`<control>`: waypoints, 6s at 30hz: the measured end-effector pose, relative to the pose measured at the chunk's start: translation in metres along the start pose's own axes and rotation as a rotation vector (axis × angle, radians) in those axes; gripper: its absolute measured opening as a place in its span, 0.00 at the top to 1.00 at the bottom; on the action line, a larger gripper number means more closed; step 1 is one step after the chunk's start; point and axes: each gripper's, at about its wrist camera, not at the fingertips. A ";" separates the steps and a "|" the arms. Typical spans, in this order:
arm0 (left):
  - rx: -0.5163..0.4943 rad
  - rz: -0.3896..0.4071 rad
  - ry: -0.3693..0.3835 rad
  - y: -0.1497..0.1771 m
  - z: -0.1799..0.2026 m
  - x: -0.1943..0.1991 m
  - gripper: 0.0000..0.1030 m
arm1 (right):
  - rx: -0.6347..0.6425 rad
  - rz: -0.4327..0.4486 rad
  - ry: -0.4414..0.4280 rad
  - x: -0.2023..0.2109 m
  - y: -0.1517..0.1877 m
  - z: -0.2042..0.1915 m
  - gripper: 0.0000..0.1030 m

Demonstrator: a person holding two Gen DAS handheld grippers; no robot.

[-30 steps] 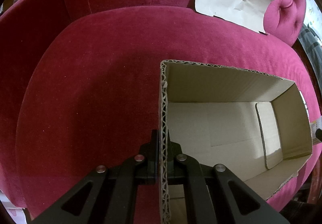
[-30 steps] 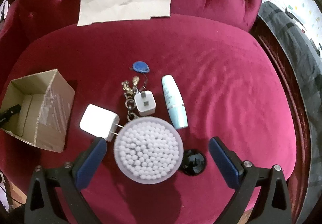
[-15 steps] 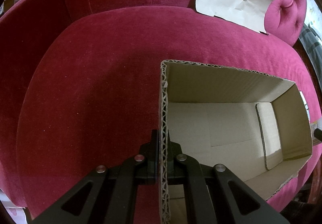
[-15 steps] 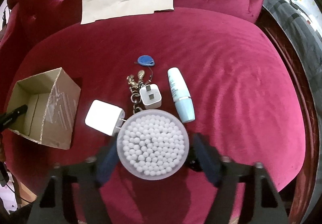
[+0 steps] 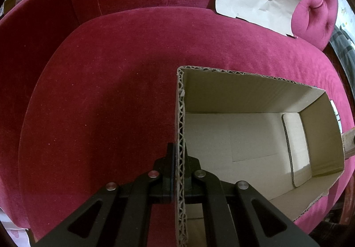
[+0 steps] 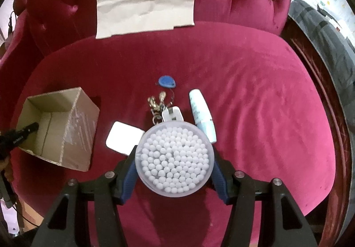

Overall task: Organize rigid objects
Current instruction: 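Grasp the round cotton-swab tub with the right gripper while the left gripper holds the box, then carry the cotton-swab tub into the box and open the right gripper, then move the right gripper back toward the white lotion bottle, then grasp the white lotion bottle with the right gripper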

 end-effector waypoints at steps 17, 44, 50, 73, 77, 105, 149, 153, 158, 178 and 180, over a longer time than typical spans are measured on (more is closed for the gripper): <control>-0.001 -0.005 -0.001 -0.002 0.000 -0.001 0.97 | 0.072 0.170 -0.072 0.048 -0.033 -0.064 0.40; 0.010 0.003 0.009 0.002 -0.003 0.000 0.97 | 0.269 0.072 -0.311 0.003 -0.054 -0.199 0.40; 0.014 0.005 0.010 0.002 -0.003 0.000 0.97 | 0.290 0.033 -0.347 -0.011 -0.048 -0.216 0.40; 0.024 0.014 0.012 0.004 -0.004 0.002 0.96 | 0.297 0.023 -0.319 -0.024 -0.044 -0.226 0.10; 0.022 0.016 0.010 0.004 -0.004 0.003 0.96 | 0.298 0.040 -0.275 -0.023 -0.047 -0.222 0.00; -0.003 0.020 -0.006 0.003 -0.001 0.001 0.96 | 0.214 0.096 -0.197 -0.009 -0.060 -0.166 0.00; -0.021 0.027 -0.033 0.003 0.003 0.001 0.96 | 0.004 0.014 0.033 -0.054 -0.049 0.023 0.00; -0.022 0.027 -0.034 0.003 0.004 0.001 0.96 | -0.007 -0.003 0.046 -0.062 -0.045 0.034 0.03; -0.023 0.027 -0.035 0.003 0.004 0.001 0.96 | -0.009 -0.017 0.041 -0.071 -0.044 0.039 0.16; -0.024 0.027 -0.037 0.002 0.002 0.001 0.96 | -0.003 -0.079 0.026 -0.097 -0.035 0.041 0.72; -0.025 0.027 -0.038 0.002 0.002 0.001 0.96 | -0.013 -0.082 0.017 -0.099 -0.035 0.042 0.73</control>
Point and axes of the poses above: each gripper's, at about its wrist camera, not at the fingertips, and x roughly against the way its jaws point, z to its right, y to its underside, and after that the axes turned 6 degrees about z, right-handed
